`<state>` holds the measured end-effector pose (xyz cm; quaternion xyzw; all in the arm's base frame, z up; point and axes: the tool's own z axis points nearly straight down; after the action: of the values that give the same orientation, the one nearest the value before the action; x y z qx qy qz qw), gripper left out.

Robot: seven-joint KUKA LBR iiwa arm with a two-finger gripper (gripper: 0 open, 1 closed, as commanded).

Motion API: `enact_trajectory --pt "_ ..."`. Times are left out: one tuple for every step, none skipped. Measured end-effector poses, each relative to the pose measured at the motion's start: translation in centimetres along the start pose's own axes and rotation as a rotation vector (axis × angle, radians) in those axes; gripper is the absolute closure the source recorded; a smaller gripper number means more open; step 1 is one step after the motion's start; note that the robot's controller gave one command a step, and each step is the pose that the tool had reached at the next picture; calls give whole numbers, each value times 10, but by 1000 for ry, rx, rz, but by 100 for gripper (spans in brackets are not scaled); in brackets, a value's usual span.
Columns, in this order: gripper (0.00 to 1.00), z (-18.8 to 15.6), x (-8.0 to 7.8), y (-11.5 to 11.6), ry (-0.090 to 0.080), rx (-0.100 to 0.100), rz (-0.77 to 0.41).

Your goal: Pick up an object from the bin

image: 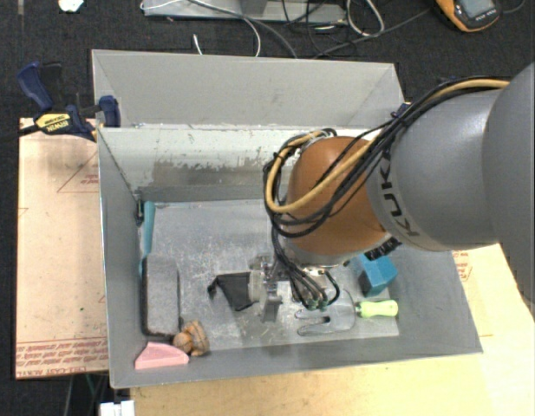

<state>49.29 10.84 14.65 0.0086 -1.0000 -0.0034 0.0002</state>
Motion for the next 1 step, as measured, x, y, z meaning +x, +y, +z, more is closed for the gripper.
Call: enact_trajectory --pt "100 -11 0 0 2 0 0"
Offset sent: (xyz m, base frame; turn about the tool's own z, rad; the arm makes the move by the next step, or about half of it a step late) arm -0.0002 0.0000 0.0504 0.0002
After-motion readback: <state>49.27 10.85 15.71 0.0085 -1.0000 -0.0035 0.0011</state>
